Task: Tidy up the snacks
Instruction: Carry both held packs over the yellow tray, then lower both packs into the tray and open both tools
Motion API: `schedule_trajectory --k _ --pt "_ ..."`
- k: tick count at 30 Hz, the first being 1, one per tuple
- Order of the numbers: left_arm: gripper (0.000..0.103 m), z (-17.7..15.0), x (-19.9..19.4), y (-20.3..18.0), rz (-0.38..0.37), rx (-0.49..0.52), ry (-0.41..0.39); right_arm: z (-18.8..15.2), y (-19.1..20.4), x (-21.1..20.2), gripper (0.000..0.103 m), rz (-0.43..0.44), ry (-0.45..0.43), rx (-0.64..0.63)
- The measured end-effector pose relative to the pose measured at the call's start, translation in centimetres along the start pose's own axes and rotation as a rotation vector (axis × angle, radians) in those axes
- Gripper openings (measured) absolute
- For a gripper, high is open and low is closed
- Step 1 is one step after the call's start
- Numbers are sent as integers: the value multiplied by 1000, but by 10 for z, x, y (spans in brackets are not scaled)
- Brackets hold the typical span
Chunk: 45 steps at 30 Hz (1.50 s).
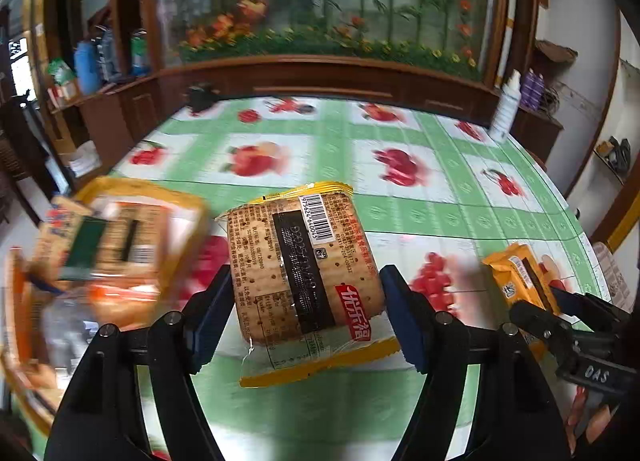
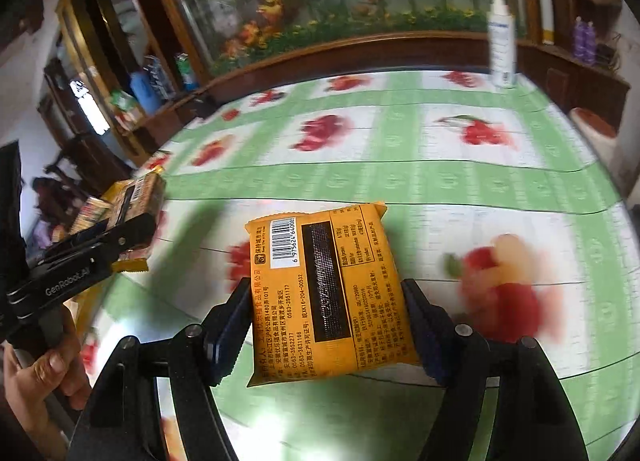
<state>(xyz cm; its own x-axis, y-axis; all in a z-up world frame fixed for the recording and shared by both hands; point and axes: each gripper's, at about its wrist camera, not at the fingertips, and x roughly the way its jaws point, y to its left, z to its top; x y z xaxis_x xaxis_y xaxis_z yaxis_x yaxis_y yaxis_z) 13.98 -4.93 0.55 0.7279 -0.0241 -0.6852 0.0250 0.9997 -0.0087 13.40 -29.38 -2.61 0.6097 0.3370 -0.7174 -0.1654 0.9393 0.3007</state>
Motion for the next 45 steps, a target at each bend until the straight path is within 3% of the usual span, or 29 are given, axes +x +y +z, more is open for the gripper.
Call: schedule_trajectory --k 4,13,24,34,45 --pt "72 -5 -21 32 57 -11 -37 5 30 7 74 86 -3 -2" --pt "72 -22 -50 110 149 -96 -73 21 138 25 73 210 0 -125" --pt "72 -30 -56 164 205 -162 -86 39 253 53 73 325 14 -244" --pt "72 -26 -40 173 204 -155 -66 58 289 85 73 348 32 -273" --pt "72 -22 -26 183 204 -164 -49 67 293 118 73 341 52 -259"
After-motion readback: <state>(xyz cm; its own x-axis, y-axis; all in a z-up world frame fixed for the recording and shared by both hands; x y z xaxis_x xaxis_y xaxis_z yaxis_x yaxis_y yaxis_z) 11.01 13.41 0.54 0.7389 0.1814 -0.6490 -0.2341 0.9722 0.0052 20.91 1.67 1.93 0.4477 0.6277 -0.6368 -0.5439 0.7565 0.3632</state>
